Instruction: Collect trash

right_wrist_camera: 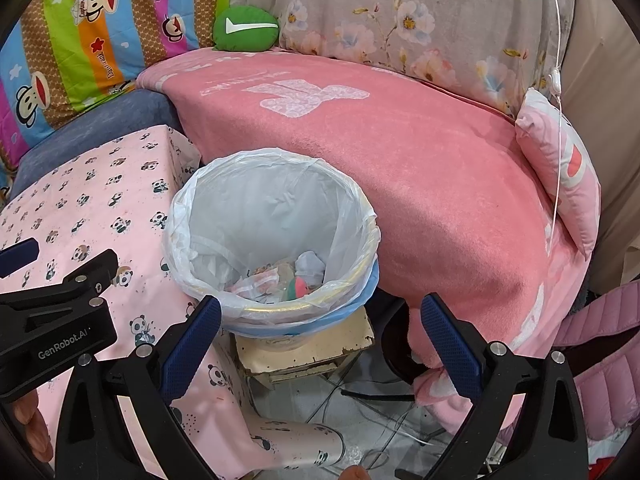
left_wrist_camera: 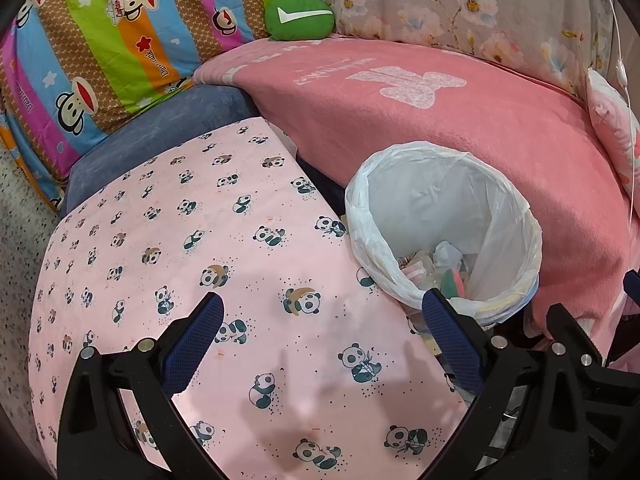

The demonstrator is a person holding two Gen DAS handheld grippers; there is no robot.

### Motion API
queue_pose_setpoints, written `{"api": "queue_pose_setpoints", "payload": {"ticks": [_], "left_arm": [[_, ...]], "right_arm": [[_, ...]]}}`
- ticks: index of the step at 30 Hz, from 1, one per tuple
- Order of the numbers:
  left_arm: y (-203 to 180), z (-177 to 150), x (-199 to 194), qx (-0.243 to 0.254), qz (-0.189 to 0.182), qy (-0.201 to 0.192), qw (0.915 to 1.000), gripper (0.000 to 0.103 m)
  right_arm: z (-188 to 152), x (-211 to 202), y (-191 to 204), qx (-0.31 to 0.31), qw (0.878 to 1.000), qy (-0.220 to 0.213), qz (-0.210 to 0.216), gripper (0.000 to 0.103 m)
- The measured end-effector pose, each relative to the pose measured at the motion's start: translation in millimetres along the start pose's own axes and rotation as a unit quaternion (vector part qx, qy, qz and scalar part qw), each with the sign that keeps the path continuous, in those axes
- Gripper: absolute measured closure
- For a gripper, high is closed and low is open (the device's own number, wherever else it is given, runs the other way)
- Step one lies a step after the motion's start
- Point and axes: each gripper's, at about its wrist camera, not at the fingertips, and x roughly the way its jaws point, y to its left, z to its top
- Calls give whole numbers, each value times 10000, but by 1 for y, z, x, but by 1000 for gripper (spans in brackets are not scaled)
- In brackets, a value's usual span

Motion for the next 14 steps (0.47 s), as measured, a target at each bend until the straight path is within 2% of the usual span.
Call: {"api": "queue_pose_setpoints", "payload": {"ticks": [14], "left_arm": [[6, -6, 5, -36, -49, 176, 9998, 8]], "right_arm": [[-1, 1, 1, 3, 10000, 11, -2, 7]]}}
